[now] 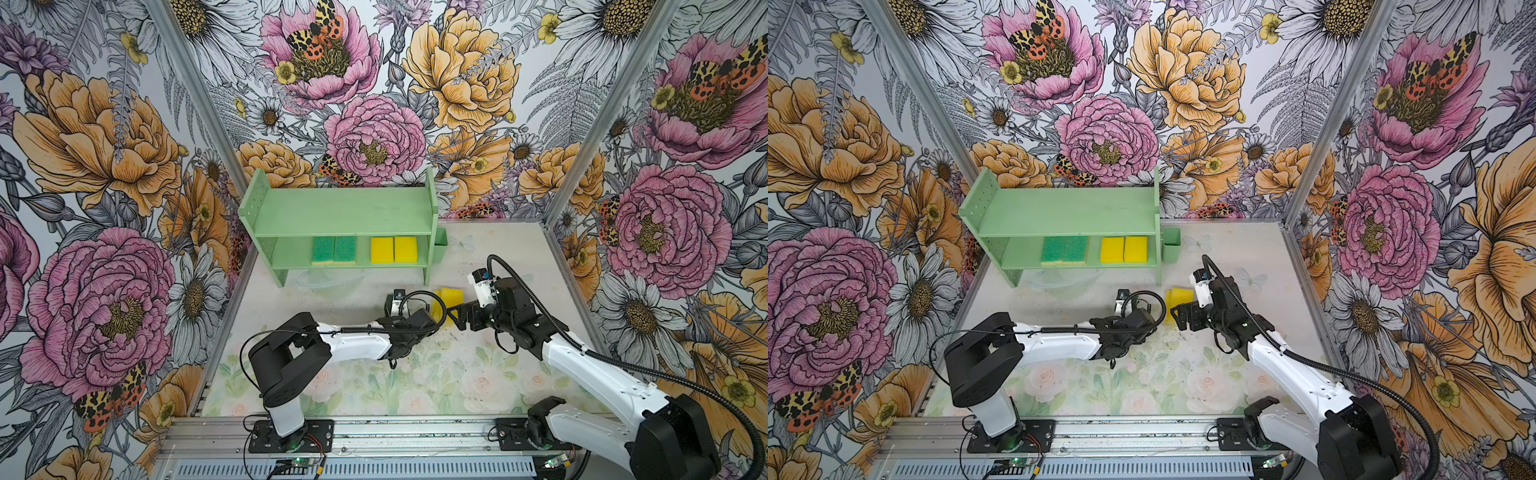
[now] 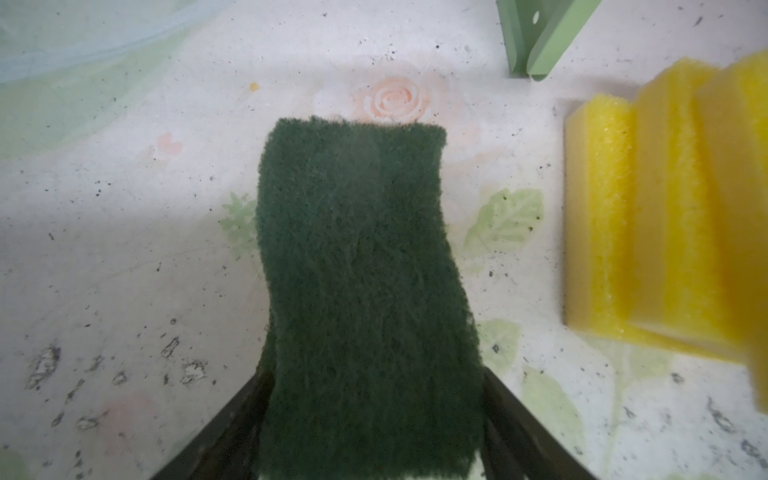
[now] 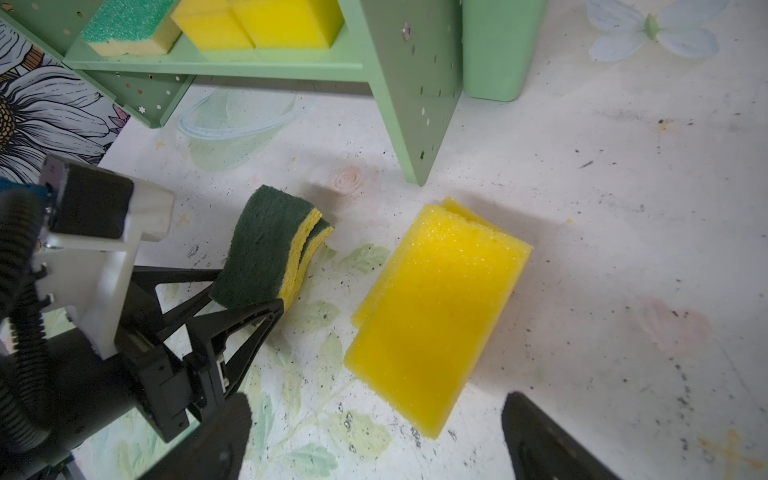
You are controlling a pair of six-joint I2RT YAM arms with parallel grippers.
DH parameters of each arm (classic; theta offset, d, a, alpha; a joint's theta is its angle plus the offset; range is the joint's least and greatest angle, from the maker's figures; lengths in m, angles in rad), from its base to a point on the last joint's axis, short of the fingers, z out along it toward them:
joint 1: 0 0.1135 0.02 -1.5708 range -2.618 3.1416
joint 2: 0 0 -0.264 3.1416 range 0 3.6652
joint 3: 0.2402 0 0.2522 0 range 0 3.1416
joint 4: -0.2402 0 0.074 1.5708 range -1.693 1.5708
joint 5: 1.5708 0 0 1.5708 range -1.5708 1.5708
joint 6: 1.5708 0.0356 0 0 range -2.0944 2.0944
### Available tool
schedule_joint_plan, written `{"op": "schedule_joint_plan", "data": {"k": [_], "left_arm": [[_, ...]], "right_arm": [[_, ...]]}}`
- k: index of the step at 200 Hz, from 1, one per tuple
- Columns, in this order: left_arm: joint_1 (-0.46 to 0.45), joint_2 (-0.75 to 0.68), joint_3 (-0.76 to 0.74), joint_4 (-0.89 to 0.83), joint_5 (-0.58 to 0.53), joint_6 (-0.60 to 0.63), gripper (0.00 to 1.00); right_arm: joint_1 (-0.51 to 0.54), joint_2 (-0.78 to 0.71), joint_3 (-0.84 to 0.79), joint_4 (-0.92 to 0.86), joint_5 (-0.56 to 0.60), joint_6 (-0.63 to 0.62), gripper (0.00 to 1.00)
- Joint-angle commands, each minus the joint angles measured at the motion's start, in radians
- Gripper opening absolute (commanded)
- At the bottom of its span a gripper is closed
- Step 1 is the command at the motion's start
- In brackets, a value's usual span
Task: Place and organize the cleaning sponges onto the shelf
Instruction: 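Lower the left gripper onto the dark green scouring pad and close, then lift the dark green scouring pad off the table with the left gripper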
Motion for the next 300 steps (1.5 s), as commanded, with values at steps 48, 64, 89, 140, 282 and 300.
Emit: {"op": "schedule_joint_plan", "data": {"k": [48, 64, 89, 140, 282, 300], "left_arm": [[0.012, 0.017, 0.022, -0.005, 0.002, 0.011, 0.63], [0.014, 0.012, 0.022, -0.004, 0.0, 0.013, 0.6], [0.013, 0.008, 0.021, -0.004, -0.005, 0.016, 0.59], [0.013, 0.001, 0.016, -0.004, -0.008, 0.015, 0.58], [0.001, -0.144, 0.045, -0.06, -0.002, 0.043, 0.53], [-0.01, -0.163, 0.071, -0.1, -0.009, 0.058, 0.53]], "right_arm": [[-0.005, -0.014, -0.005, 0.009, -0.004, 0.0, 0.96], [-0.005, -0.015, -0.005, 0.008, -0.004, 0.0, 0.96], [-0.006, -0.015, -0.004, 0.01, -0.005, 0.0, 0.96], [-0.007, -0.015, -0.009, 0.01, -0.002, 0.0, 0.96], [-0.008, -0.035, -0.02, 0.009, 0.003, 0.0, 0.96], [-0.008, -0.032, -0.02, 0.007, 0.004, 0.001, 0.96]]}}
